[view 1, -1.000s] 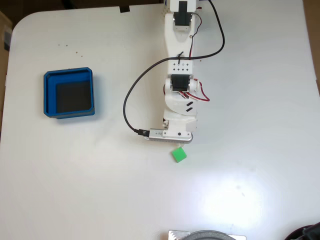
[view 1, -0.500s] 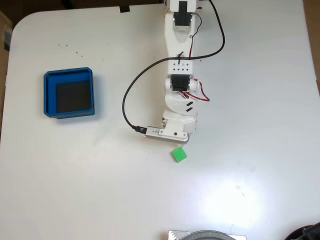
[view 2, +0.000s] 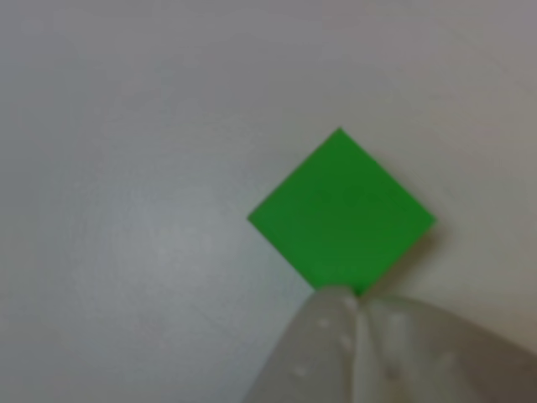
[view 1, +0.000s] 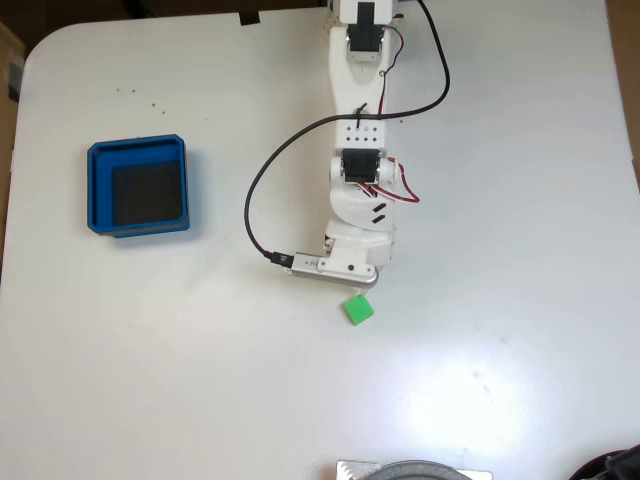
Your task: Pick up green cube and drop it in the blue box
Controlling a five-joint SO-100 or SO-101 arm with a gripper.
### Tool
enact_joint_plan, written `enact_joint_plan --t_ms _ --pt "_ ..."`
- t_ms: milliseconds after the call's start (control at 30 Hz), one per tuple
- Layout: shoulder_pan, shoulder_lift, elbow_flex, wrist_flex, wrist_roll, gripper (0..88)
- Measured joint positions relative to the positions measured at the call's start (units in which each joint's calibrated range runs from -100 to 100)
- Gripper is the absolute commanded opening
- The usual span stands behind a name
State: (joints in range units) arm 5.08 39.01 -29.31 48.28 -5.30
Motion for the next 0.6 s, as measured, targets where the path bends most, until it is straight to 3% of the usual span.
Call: enact_joint_plan --t_ms 467,600 --pt "0.0 0.0 0.0 0.0 0.05 1.4" --pt "0.0 0.0 0.0 0.0 0.05 6.0"
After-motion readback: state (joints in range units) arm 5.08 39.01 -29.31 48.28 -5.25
